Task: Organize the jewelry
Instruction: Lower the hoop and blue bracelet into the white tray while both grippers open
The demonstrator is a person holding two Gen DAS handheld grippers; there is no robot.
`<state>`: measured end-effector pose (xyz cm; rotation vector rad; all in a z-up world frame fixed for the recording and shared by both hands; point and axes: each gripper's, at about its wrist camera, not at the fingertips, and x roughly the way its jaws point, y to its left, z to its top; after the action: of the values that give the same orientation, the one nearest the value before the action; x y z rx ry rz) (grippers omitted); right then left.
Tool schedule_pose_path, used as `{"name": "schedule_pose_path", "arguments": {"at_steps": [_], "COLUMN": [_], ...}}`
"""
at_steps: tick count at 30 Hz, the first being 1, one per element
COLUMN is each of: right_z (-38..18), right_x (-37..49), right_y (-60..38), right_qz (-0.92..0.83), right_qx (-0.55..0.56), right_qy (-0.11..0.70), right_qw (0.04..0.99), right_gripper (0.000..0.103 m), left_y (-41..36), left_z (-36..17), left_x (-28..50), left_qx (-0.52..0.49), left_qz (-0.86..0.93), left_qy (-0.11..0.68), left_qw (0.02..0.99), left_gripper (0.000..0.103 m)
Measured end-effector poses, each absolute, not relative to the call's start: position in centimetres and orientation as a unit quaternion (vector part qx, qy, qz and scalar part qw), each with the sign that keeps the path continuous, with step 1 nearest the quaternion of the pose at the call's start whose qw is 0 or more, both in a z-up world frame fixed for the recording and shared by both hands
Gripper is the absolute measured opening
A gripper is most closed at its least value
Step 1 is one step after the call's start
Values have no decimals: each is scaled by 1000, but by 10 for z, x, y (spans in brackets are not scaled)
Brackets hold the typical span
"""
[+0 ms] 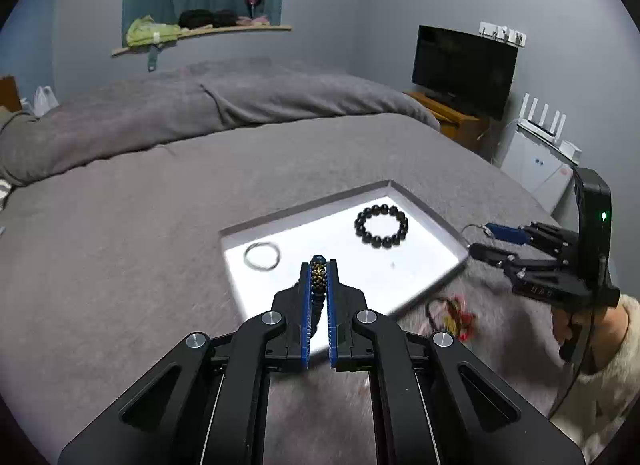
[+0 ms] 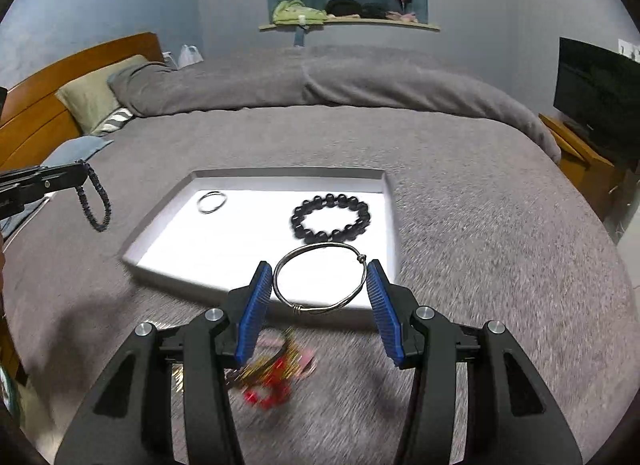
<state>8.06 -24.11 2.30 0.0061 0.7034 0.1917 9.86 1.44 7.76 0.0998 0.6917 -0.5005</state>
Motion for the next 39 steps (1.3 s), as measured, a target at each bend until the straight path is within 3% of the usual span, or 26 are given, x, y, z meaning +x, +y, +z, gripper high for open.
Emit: {"name": "schedule_pose_path", "arguments": {"at_steps": [8, 16, 27, 39], "right_z": [-5, -25, -30, -30], "right_x": [127, 146, 154, 153], "right_y": [-238, -233, -224, -226], "right_qz": [87, 80, 80, 81], "right_qx": [4, -1, -19, -19], "right_qy": [392, 438, 466, 461], "right_qw": [916, 895, 881, 883], "right_gripper": [49, 49, 49, 51], "left_y": [-19, 16, 28, 25], "left_z": [34, -13, -24, -22], "left_x": [140, 154, 152, 151], "left_qx": [21, 4, 32, 34], "left_qz": [-264, -216, -185, -190], "left_qy": [383, 443, 461, 460], "left_qw": [885, 870, 867, 866], "left_gripper": [7, 7, 8, 19]}}
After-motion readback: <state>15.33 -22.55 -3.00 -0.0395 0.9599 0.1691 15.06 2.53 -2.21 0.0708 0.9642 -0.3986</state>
